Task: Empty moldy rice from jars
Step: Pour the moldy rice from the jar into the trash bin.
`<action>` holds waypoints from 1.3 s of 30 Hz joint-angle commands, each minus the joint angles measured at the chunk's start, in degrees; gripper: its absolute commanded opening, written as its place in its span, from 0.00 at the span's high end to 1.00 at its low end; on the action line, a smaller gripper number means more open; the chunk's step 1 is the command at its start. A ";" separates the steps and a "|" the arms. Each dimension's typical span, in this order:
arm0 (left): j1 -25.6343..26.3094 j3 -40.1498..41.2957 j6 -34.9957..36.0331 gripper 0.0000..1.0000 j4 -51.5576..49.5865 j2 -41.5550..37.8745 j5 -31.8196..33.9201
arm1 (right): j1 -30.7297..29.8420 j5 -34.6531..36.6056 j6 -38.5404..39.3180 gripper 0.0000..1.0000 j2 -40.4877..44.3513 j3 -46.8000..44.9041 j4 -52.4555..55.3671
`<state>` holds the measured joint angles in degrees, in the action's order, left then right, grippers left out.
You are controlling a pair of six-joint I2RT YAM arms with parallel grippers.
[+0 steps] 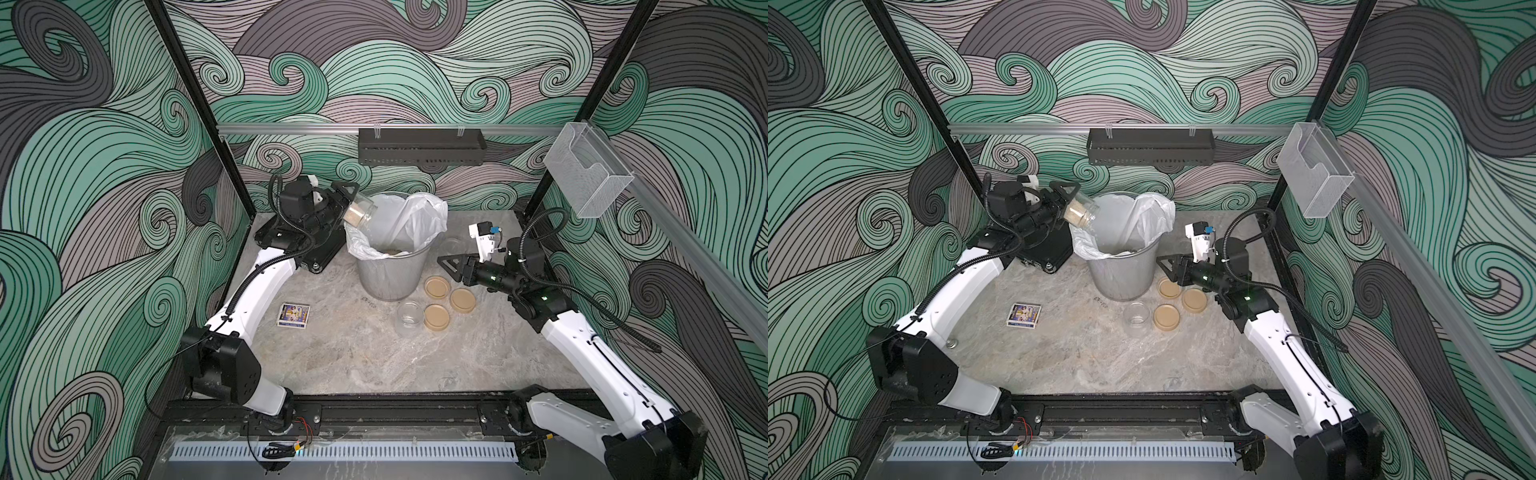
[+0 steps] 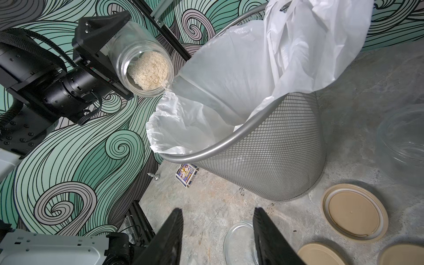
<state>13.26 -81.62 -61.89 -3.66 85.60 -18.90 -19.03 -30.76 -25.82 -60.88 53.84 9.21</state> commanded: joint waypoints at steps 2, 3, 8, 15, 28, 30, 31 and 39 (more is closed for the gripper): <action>0.22 -3.10 2.47 0.45 2.67 -2.48 1.04 | -0.06 0.69 -0.37 0.51 -0.27 0.05 -1.43; 0.26 -3.10 2.56 0.45 2.62 -2.46 1.12 | -0.06 0.63 -0.31 0.51 -0.37 0.09 -1.48; 0.30 -3.28 3.12 0.45 2.40 -2.33 1.23 | -0.08 0.62 -0.45 0.51 -0.73 0.20 -1.29; 0.94 -4.16 3.77 0.45 2.06 -1.86 1.38 | -0.10 0.72 -0.46 0.51 -0.36 -0.14 -1.25; 2.27 -5.90 4.48 0.45 1.84 -0.57 1.70 | -0.10 0.77 -0.10 0.51 -0.20 -0.31 -1.10; 2.48 -6.26 4.78 0.45 1.82 -0.37 1.81 | -0.05 0.75 -0.01 0.51 -0.20 -0.27 -1.03; 2.62 -6.40 4.77 0.45 1.77 -0.21 1.77 | -0.13 0.78 -0.02 0.51 -0.20 -0.25 -0.99; 3.36 -7.62 5.85 0.45 1.12 0.26 2.28 | -0.12 0.71 0.20 0.52 -0.11 -0.33 -0.86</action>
<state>16.14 -84.64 -57.32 -5.67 85.91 -17.32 -19.05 -30.39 -25.98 -61.49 53.84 9.21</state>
